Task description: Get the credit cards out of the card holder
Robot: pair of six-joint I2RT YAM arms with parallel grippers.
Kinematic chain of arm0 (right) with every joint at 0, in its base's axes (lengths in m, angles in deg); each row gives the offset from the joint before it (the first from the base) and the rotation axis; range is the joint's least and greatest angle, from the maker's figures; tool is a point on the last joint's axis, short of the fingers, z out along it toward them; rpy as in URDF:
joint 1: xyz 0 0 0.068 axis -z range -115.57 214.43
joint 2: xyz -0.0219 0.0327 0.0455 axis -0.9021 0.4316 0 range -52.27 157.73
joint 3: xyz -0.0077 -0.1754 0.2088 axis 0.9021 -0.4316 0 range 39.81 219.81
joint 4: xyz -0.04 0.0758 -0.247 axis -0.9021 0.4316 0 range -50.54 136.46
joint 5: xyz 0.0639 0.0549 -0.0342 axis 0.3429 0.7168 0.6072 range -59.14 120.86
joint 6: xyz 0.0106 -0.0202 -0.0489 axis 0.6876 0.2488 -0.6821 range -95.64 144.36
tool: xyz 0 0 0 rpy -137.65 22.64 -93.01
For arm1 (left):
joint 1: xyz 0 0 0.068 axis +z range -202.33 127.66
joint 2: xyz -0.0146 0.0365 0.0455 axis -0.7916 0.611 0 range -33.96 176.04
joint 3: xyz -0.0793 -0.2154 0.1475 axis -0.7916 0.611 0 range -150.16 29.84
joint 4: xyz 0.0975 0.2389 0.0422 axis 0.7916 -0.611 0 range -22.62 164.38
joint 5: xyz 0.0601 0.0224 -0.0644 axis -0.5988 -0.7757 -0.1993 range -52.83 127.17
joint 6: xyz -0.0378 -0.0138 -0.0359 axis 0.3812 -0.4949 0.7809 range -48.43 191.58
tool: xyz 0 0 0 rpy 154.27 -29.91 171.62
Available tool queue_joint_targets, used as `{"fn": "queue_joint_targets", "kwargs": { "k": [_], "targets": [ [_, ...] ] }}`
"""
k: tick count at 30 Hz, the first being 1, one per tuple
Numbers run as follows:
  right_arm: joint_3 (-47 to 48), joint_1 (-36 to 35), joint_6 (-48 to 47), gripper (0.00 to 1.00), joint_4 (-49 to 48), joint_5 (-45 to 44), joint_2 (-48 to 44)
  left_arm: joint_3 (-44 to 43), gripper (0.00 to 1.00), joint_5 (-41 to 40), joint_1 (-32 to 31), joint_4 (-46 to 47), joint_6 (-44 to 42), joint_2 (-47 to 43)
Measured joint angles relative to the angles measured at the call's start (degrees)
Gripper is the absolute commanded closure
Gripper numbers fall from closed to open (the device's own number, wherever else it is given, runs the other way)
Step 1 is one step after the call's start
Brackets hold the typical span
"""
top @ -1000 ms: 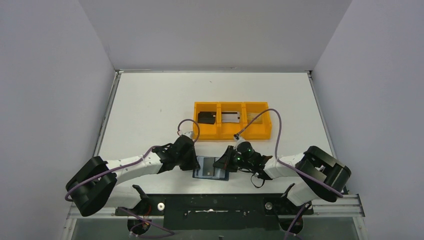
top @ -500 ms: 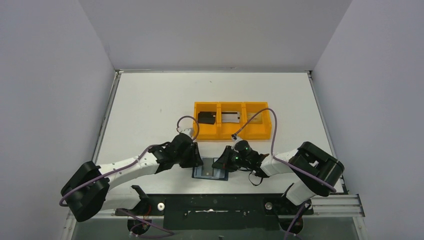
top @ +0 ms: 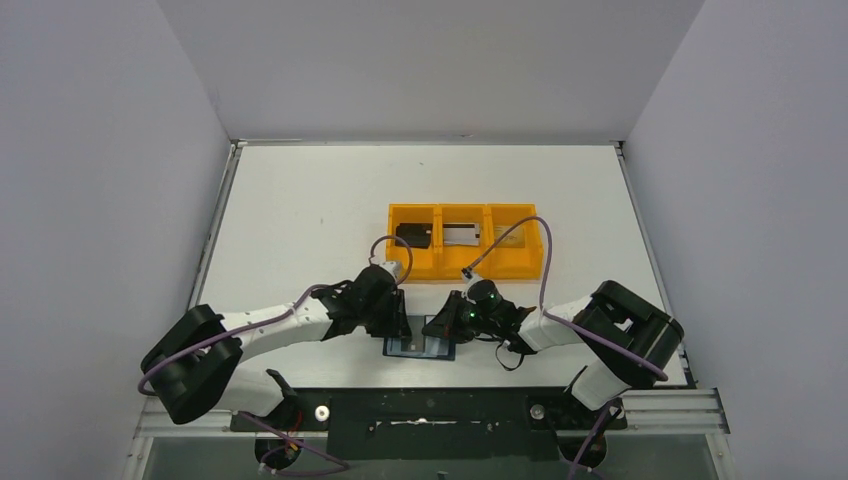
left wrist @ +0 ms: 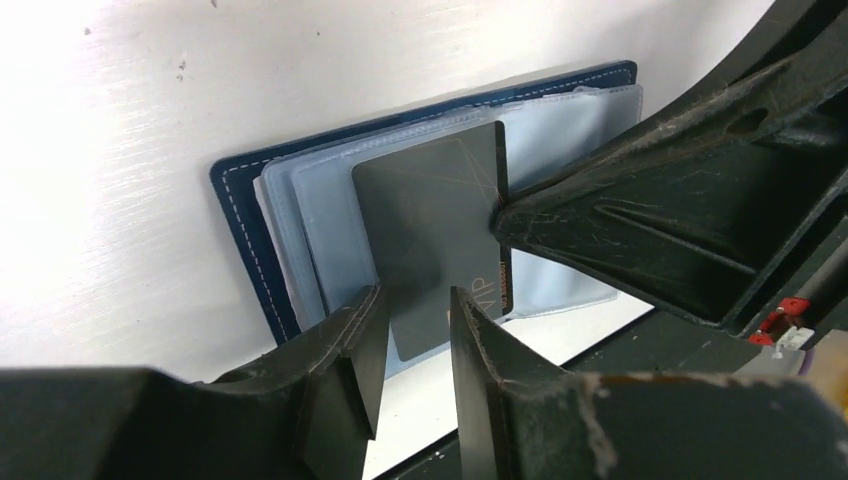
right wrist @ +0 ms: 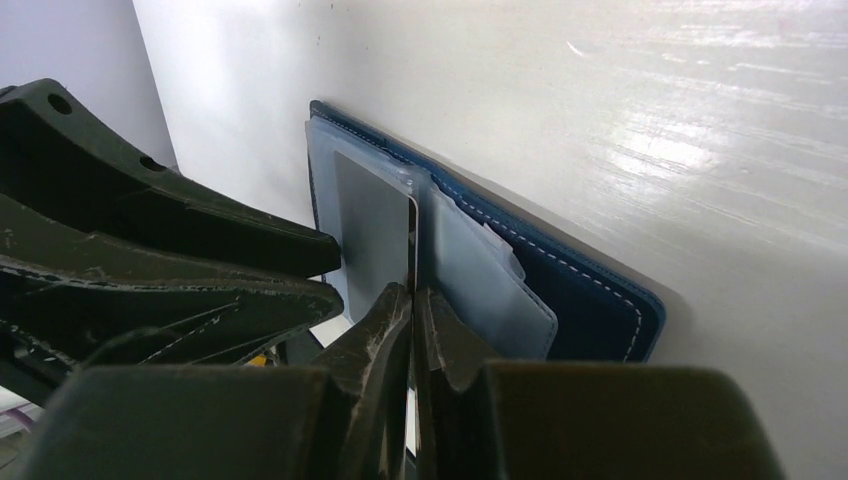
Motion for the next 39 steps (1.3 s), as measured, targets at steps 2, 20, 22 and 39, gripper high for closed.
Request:
{"fn": "queue_joint_targets", "kwargs": {
  "k": [2,20,22,39],
  "targets": [
    [-0.02,0.00,0.17,0.96,-0.02,0.00,-0.02,-0.68,0.76,-0.90,-0.09,-0.81,0.20,0.55],
    [-2.25,0.00,1.95,0.95,-2.84,-0.13,-2.86,-3.91,0.84,-9.88,-1.62,-5.35,1.84,2.84],
    [-2.51,0.00,2.12,0.95,-2.91,-0.15,-3.02,-3.91,0.84,-10.10,-1.62,-5.35,1.97,2.84],
    [-3.17,0.07,2.38,0.95,-2.01,-0.26,-4.20,-4.66,0.84,-13.53,-2.36,-6.01,2.16,3.26]
  ]
}}
